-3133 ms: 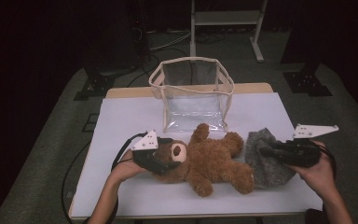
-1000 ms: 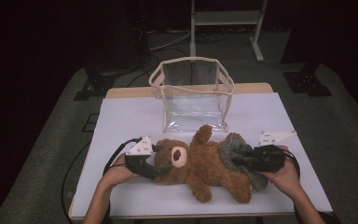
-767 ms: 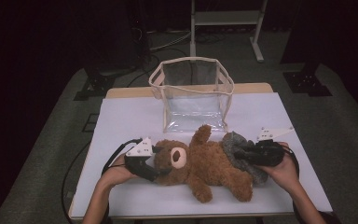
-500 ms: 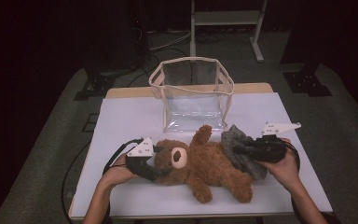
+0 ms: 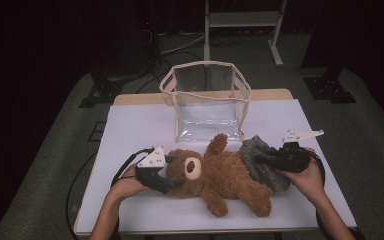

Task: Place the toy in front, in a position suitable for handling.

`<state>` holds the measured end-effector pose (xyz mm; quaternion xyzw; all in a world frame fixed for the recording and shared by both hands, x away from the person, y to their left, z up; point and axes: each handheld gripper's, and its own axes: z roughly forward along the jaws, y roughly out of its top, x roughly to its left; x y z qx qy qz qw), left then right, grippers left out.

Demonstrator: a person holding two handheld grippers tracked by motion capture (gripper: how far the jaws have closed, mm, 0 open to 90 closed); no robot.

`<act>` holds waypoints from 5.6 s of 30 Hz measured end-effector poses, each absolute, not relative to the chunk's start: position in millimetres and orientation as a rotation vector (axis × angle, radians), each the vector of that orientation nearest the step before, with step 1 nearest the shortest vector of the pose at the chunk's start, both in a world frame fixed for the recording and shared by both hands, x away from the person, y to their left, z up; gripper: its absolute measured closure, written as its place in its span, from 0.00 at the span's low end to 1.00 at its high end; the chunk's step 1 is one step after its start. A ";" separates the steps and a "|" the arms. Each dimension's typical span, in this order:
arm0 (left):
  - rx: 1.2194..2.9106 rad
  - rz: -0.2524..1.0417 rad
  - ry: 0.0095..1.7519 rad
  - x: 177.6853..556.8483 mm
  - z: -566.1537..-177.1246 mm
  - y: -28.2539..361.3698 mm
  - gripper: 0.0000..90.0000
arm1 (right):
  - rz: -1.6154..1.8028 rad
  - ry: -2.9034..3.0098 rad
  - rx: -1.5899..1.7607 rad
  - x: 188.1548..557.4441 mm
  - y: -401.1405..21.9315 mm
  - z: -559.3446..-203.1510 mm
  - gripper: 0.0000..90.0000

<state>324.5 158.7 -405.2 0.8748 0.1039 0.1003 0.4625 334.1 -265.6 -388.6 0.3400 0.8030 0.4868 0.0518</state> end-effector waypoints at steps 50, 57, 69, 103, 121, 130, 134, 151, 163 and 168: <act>2.167 0.289 0.170 316.9 -404.5 140.7 0.25 | 1.283 2.563 1.011 371.4 -241.4 -382.0 0.79; 2.164 0.289 0.188 317.8 -403.1 145.7 0.22 | 1.345 2.527 0.987 360.3 -244.9 -380.7 0.79; 2.151 0.263 0.225 321.6 -402.3 155.8 0.36 | 1.466 2.491 1.129 340.9 -287.9 -401.4 0.79; 2.154 0.268 0.296 326.8 -402.4 150.2 0.33 | 1.513 2.553 0.842 276.1 -267.3 -348.6 0.80; 2.180 0.217 0.284 324.8 -407.9 149.8 0.42 | 1.371 2.583 0.835 282.2 -243.0 -392.9 0.81; 2.156 0.185 0.249 321.1 -405.8 138.0 0.45 | 1.421 2.638 0.698 276.2 -204.7 -353.5 0.81; 2.176 0.212 0.275 321.2 -405.6 138.6 0.43 | 1.359 2.738 0.589 277.3 -163.8 -365.7 0.81; 2.161 0.169 0.268 320.8 -406.5 139.2 0.41 | 1.220 2.722 0.666 256.4 -192.1 -384.7 0.81; 2.185 0.171 0.290 322.5 -408.4 143.2 0.39 | 1.231 2.754 0.580 269.0 -157.8 -387.6 0.80; 2.176 0.174 0.272 321.3 -408.2 141.1 0.38 | 1.231 2.752 0.638 259.3 -179.8 -391.0 0.80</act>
